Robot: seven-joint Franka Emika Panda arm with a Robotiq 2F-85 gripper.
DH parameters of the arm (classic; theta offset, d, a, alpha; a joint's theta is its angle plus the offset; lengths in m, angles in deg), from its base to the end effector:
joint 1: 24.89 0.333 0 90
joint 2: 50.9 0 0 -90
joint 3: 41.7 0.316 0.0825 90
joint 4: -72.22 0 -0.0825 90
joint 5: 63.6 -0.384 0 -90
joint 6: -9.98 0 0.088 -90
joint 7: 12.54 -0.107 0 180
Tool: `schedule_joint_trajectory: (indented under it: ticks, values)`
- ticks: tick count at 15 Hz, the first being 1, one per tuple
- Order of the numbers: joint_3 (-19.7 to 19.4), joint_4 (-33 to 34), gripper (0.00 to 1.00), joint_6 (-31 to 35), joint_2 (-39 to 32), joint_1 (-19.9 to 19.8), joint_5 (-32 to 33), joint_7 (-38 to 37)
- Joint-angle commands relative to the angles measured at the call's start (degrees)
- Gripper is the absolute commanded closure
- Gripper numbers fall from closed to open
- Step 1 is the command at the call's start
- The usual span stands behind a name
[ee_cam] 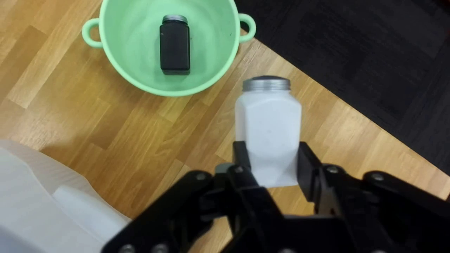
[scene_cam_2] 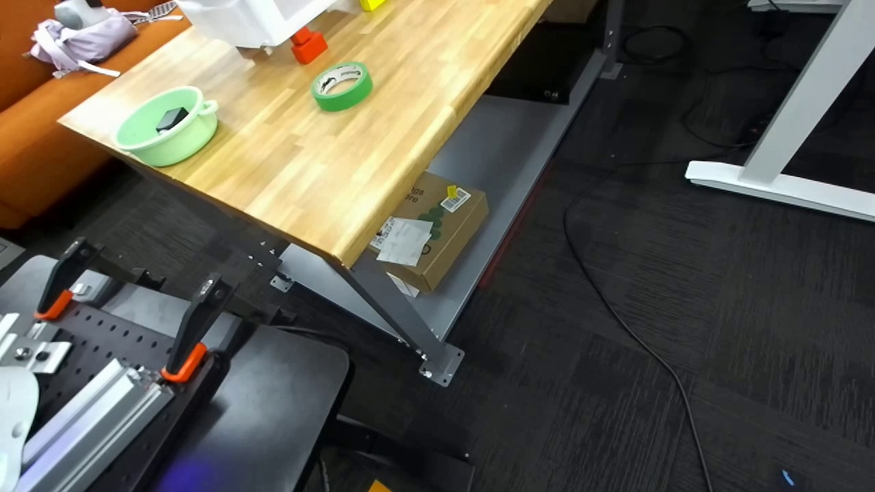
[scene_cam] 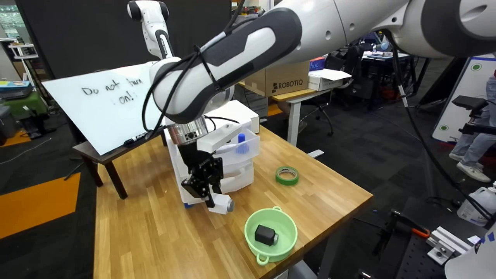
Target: Take the seasoning bottle out of the open drawer, close it then put the seasoning bottle in the bowl
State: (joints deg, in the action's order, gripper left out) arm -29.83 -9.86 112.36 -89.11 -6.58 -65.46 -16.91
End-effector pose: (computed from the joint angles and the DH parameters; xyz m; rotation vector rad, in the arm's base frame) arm 0.6024 0.3259 0.2869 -2.9668 -0.6240 0.5114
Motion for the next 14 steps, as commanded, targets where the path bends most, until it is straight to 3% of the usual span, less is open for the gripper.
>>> schedule_joint_trajectory:
  ticks: [1, 14]
  values:
    - [-0.4, 5.2, 0.88, -3.9, -2.2, -0.1, -0.6, 0.7]
    - [-1.6, 14.4, 0.88, -9.1, -9.1, 0.3, -0.3, 0.3]
